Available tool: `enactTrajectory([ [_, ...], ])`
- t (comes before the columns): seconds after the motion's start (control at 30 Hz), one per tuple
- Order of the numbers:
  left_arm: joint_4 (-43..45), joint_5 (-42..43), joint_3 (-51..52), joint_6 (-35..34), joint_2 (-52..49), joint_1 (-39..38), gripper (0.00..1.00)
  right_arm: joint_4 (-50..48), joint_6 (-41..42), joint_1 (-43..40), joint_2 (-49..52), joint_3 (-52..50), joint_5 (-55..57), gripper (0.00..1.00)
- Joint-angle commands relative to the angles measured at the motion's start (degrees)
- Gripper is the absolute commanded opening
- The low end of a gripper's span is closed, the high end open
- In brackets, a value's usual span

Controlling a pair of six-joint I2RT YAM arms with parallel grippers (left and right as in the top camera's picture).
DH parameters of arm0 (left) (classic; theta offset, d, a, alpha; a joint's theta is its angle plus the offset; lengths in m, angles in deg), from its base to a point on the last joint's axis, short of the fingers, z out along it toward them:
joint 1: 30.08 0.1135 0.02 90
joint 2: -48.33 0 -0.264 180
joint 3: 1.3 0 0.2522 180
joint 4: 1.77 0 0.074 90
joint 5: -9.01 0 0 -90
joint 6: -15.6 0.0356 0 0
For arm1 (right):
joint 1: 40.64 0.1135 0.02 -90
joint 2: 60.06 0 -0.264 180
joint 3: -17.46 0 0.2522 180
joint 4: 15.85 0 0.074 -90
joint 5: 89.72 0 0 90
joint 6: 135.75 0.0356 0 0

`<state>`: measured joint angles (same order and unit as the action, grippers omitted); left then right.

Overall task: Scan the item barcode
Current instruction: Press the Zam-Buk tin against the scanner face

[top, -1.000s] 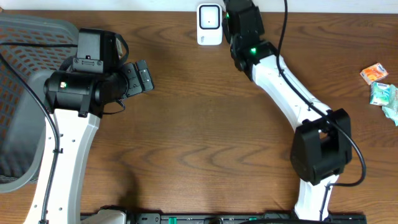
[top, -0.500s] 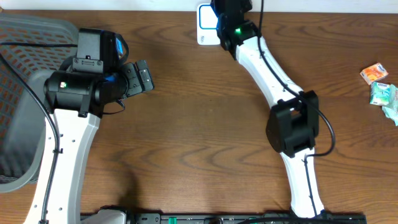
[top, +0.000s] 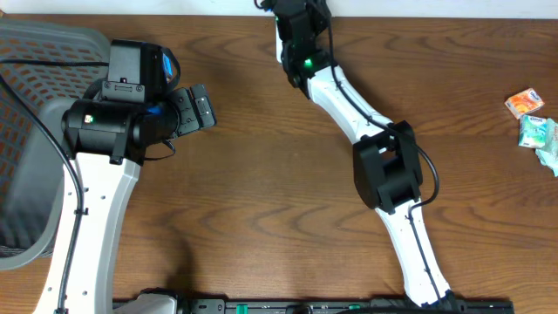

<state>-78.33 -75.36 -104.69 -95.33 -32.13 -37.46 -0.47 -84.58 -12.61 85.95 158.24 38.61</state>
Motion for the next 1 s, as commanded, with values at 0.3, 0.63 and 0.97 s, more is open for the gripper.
enactTrajectory([
  [0.3,-0.15,-0.35,-0.7,0.33,-0.02,0.24,0.98,-0.59,-5.84,1.31,2.25,1.31,5.05,0.21],
  [0.63,-0.15,-0.35,-0.7,0.33,-0.02,0.24,0.98,0.13,-6.05,1.25,2.25,0.66,6.58,0.2],
  [0.97,-0.15,-0.35,-0.7,0.33,-0.02,0.24,0.98,0.98,-5.97,0.02,2.25,0.66,8.31,0.19],
])
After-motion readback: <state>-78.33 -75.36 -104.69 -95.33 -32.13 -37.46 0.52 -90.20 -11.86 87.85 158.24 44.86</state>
